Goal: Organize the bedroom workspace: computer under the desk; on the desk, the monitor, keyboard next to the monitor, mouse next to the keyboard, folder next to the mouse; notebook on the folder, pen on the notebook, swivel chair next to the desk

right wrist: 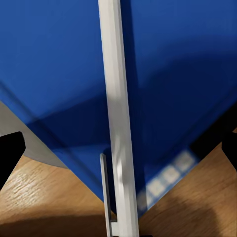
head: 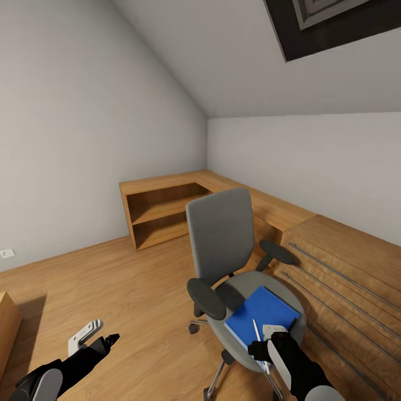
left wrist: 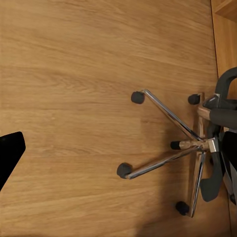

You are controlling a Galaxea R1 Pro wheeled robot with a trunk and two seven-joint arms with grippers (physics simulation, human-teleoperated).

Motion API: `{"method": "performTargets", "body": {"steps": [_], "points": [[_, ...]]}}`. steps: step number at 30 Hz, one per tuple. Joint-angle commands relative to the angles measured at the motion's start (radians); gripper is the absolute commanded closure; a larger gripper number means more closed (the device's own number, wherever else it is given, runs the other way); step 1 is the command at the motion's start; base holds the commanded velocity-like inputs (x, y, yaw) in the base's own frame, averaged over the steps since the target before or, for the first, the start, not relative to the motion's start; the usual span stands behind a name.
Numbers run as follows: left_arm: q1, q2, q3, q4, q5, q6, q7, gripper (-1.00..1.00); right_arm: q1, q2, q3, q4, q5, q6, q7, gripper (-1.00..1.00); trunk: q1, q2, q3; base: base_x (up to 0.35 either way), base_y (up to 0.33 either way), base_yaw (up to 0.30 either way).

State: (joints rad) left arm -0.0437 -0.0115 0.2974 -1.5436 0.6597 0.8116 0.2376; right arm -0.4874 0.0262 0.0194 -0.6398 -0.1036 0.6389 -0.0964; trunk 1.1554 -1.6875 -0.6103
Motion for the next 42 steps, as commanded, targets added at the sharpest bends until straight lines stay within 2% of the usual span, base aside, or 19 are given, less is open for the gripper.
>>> {"method": "performTargets", "body": {"steps": [1, 25, 26, 42], "points": [[-0.001, -0.001, 0.002, -0.001, 0.011, 0.005, 0.008, -1.00, 0.000, 0.000, 0.002, -0.001, -0.011, 0.004, -0.009, -1.00, 0.000, -0.001, -0.001, 0.000, 0.000, 0.000], [-0.001, -0.001, 0.002, -0.003, 0.011, 0.004, 0.006, -1.00, 0.000, 0.000, 0.004, -0.001, -0.010, 0.004, -0.009, -1.00, 0.008, -0.015, -0.007, 0.000, 0.000, 0.000], [-0.001, -0.001, 0.002, -0.003, 0.011, 0.004, 0.006, -1.00, 0.000, 0.000, 0.004, -0.001, -0.010, 0.004, -0.009, 1.00, 0.008, -0.015, -0.007, 0.000, 0.000, 0.000], [-0.001, -0.001, 0.002, -0.003, 0.011, 0.005, 0.006, -1.00, 0.000, 0.000, 0.004, -0.001, -0.010, 0.004, -0.009, 1.00, 0.008, -0.015, -0.007, 0.000, 0.000, 0.000]]}}
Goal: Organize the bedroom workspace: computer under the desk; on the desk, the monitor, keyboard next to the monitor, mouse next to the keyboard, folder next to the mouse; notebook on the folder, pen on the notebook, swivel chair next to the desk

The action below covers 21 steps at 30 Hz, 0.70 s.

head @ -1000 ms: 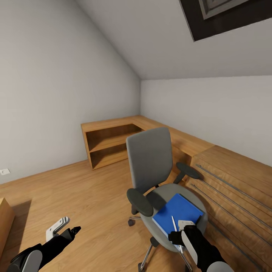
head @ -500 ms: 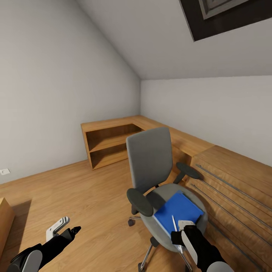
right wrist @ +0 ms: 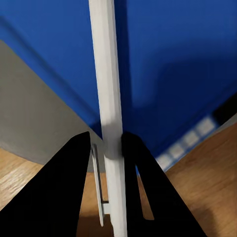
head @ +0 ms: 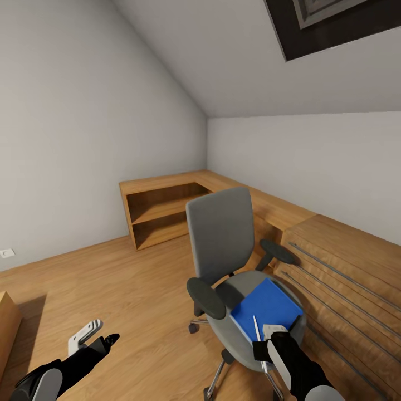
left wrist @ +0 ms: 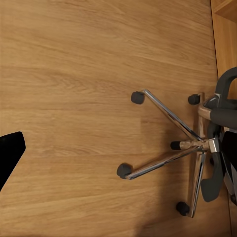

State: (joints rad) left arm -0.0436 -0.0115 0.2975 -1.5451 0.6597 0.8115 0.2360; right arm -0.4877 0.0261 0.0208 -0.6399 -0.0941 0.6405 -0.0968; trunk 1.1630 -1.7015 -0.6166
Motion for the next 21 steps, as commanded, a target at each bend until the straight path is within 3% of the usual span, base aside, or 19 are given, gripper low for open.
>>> {"method": "performTargets", "body": {"steps": [1, 10, 21], "points": [[-0.001, -0.001, 0.002, -0.001, 0.011, 0.005, 0.008, -1.00, 0.000, 0.000, 0.002, -0.001, -0.019, 0.003, -0.009, 1.00, 0.000, -0.001, -0.001, 0.000, 0.000, 0.000], [-0.001, -0.001, 0.002, -0.001, 0.011, 0.005, 0.006, -1.00, 0.000, 0.000, 0.002, -0.001, -0.019, 0.004, -0.009, 1.00, 0.000, -0.001, -0.001, 0.000, 0.000, 0.000], [-0.001, -0.001, 0.003, -0.001, 0.011, 0.000, 0.000, -1.00, 0.000, 0.000, 0.002, -0.001, -0.019, 0.004, -0.009, 1.00, -0.042, 0.076, 0.033, 0.000, 0.000, 0.000]]}}
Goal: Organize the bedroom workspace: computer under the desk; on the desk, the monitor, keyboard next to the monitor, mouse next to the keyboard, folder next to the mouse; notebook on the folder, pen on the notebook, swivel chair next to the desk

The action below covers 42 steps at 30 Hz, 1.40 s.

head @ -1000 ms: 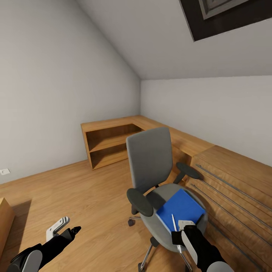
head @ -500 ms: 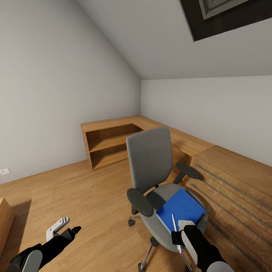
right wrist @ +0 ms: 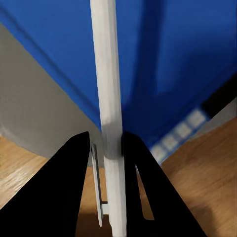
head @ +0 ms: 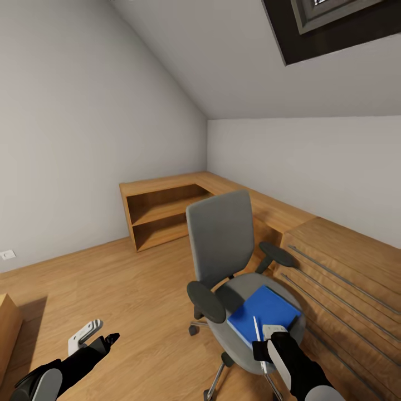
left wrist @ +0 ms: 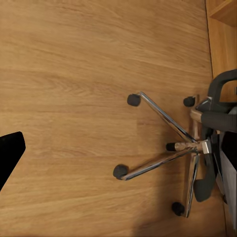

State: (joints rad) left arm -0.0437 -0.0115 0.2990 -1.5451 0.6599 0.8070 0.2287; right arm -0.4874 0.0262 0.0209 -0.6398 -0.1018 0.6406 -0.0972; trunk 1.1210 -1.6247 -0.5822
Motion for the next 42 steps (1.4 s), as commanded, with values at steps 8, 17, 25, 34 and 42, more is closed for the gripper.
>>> {"method": "performTargets", "body": {"steps": [8, 17, 25, 34, 42], "points": [[-0.001, -0.001, -0.003, -0.001, 0.010, 0.005, 0.010, -1.00, 0.000, -0.001, 0.002, -0.003, -0.012, 0.004, -0.009, 1.00, -0.031, 0.056, 0.024, 0.000, 0.000, 0.000], [-0.001, -0.001, -0.032, -0.001, 0.009, 0.006, 0.014, -1.00, 0.004, -0.003, -0.004, -0.133, -0.014, 0.004, -0.009, 1.00, -0.065, 0.119, 0.052, -0.002, 0.000, 0.000], [-0.001, -0.001, -0.069, 0.001, 0.008, 0.006, 0.018, -1.00, 0.086, -0.022, -0.025, -0.416, -0.016, 0.047, -0.012, 1.00, -0.096, 0.175, 0.077, -0.225, 0.000, 0.000], [-0.001, -0.001, -0.071, 0.005, 0.008, 0.006, 0.019, -1.00, 0.160, -0.020, -0.074, -0.580, -0.017, 0.067, -0.013, 1.00, -0.131, 0.238, 0.106, -0.336, 0.000, 0.000], [-0.001, 0.000, -0.070, 0.006, 0.006, 0.006, 0.019, -1.00, 0.175, -0.016, -0.079, -0.623, -0.018, 0.071, -0.013, 1.00, -0.161, 0.294, 0.131, -0.340, 0.000, 0.000]]}}
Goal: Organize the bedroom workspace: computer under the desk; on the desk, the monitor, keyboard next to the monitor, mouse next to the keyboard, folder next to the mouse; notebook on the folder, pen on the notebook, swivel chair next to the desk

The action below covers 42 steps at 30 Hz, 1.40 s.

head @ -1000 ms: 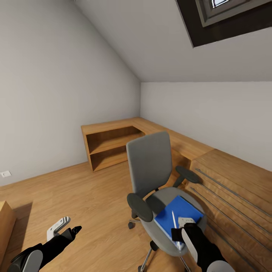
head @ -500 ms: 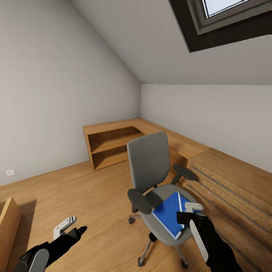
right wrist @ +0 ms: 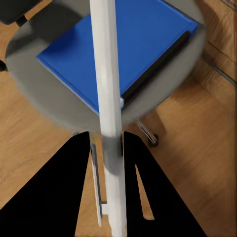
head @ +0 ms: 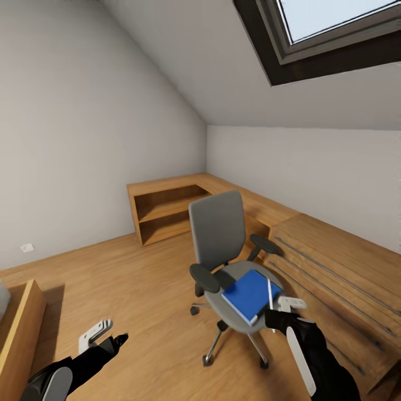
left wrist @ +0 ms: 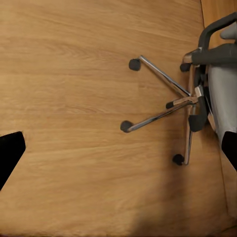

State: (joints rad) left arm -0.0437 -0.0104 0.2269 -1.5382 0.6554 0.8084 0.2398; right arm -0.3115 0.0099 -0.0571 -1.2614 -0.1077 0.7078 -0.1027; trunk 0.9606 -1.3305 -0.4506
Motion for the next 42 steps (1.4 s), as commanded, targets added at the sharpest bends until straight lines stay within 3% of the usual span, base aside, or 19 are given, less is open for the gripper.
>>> {"method": "performTargets", "body": {"steps": [1, 12, 18, 20, 22, 25, 26, 27, 29, 32, 33, 34, 37, 38, 40, 42], "points": [[-0.001, -0.001, 0.002, -0.001, 0.010, 0.005, 0.008, -1.00, 0.000, 0.000, -0.001, -0.004, -0.012, 0.004, -0.008, 1.00, -0.005, 0.007, 0.002, -0.340, 0.000, 0.000], [-0.001, 0.000, 0.000, 0.000, 0.012, 0.005, 0.005, -1.00, 0.000, 0.000, -0.004, -0.015, -0.012, 0.004, -0.009, 1.00, -0.047, 0.084, 0.037, -0.254, 0.000, 0.000], [-0.001, 0.001, -0.001, 0.025, 0.011, 0.013, 0.005, -1.00, 0.000, -0.002, -0.078, -0.042, -0.012, 0.005, -0.009, 1.00, -0.070, 0.126, 0.055, -0.012, 0.000, 0.000], [-0.001, 0.005, -0.001, 0.077, -0.016, 0.013, 0.003, -1.00, 0.000, -0.002, -0.088, -0.071, -0.009, 0.004, -0.010, 1.00, -0.077, 0.140, 0.062, -0.003, 0.000, 0.000], [-0.001, 0.011, -0.001, 0.144, -0.075, 0.010, 0.001, -1.00, 0.000, -0.002, -0.092, -0.091, -0.006, 0.003, -0.010, 1.00, -0.085, 0.154, 0.068, -0.001, 0.000, 0.000], [-0.001, 0.016, -0.001, 0.286, -0.234, -0.002, -0.002, -1.00, 0.000, -0.002, -0.092, -0.108, -0.005, 0.000, -0.010, 1.00, -0.097, 0.175, 0.077, 0.000, 0.000, 0.000], [-0.001, 0.016, -0.001, 0.309, -0.259, -0.010, -0.002, -1.00, -0.001, -0.001, -0.092, -0.108, -0.005, 0.001, -0.011, 1.00, -0.100, 0.182, 0.080, 0.000, 0.000, 0.000], [-0.001, 0.016, -0.001, 0.353, -0.305, -0.036, -0.003, -1.00, -0.002, -0.001, -0.092, -0.110, -0.005, 0.002, -0.012, 1.00, -0.104, 0.189, 0.084, 0.000, 0.000, 0.000], [-0.001, 0.016, -0.001, 0.420, -0.360, -0.109, -0.004, -1.00, -0.006, -0.001, -0.093, -0.114, -0.005, 0.014, -0.013, 1.00, -0.112, 0.203, 0.090, 0.000, 0.000, 0.000], [-0.001, 0.015, -0.003, 0.524, -0.403, -0.244, -0.005, -1.00, -0.040, -0.003, -0.097, -0.115, -0.005, 0.077, -0.014, 1.00, -0.123, 0.224, 0.099, 0.000, 0.000, 0.000], [-0.001, 0.015, -0.012, 0.616, -0.419, -0.346, -0.005, -1.00, -0.100, -0.005, -0.118, -0.106, -0.007, 0.144, -0.021, 1.00, -0.127, 0.231, 0.102, 0.000, 0.000, 0.000], [-0.001, 0.015, -0.020, 0.648, -0.422, -0.379, -0.004, -1.00, -0.121, -0.005, -0.133, -0.104, -0.007, 0.167, -0.024, 1.00, -0.131, 0.238, 0.106, 0.000, 0.000, 0.000], [-0.001, 0.016, -0.109, 0.808, -0.433, -0.576, -0.004, -1.00, -0.191, -0.001, -0.243, -0.119, -0.013, 0.289, -0.034, 1.00, -0.131, 0.238, 0.106, 0.000, 0.000, 0.000], [-0.001, 0.016, -0.126, 0.826, -0.434, -0.607, -0.004, -1.00, -0.196, -0.001, -0.254, -0.130, -0.013, 0.298, -0.034, 1.00, -0.131, 0.238, 0.106, 0.000, 0.000, 0.000], [-0.001, 0.016, -0.199, 0.889, -0.435, -0.733, -0.001, -1.00, -0.206, 0.004, -0.283, -0.164, -0.010, 0.318, -0.035, 1.00, -0.131, 0.238, 0.106, 0.000, 0.000, 0.000], [-0.001, 0.015, -0.223, 0.918, -0.436, -0.773, 0.000, -1.00, -0.208, 0.004, -0.292, -0.168, -0.010, 0.322, -0.034, 1.00, -0.131, 0.238, 0.106, 0.000, 0.000, 0.000]]}}
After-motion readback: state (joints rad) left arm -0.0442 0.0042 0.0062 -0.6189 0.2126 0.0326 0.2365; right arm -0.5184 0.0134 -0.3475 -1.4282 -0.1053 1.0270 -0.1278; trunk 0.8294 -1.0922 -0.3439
